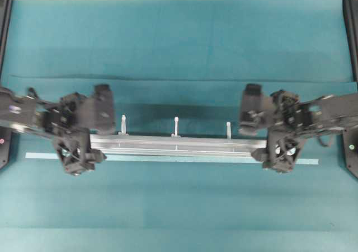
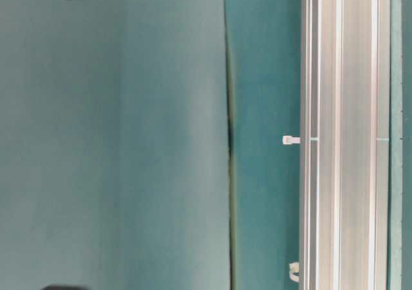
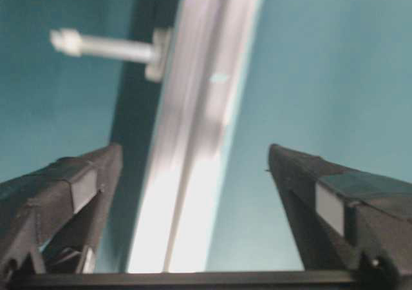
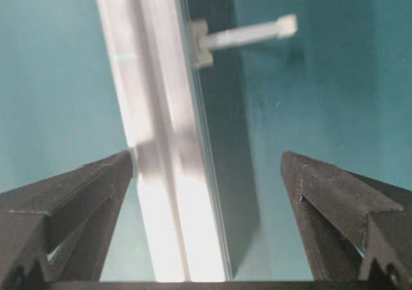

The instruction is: Lift the large metal rail with both hands.

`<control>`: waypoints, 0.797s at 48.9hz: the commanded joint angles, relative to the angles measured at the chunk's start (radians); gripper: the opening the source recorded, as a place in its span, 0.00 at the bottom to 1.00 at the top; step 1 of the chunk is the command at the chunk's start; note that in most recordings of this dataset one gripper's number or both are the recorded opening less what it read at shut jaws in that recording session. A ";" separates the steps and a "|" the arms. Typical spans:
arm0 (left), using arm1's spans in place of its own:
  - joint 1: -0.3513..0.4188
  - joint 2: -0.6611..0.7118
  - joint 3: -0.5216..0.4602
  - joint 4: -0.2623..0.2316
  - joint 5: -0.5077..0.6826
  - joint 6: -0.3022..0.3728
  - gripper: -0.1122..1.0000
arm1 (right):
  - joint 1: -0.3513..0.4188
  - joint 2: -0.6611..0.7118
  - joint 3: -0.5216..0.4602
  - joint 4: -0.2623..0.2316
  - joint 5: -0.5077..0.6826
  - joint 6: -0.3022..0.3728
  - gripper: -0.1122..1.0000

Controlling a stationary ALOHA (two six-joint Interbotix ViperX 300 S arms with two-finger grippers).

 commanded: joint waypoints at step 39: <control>-0.002 -0.430 0.002 -0.002 -0.120 0.100 0.98 | -0.067 -0.709 0.115 -0.048 -0.051 0.009 0.96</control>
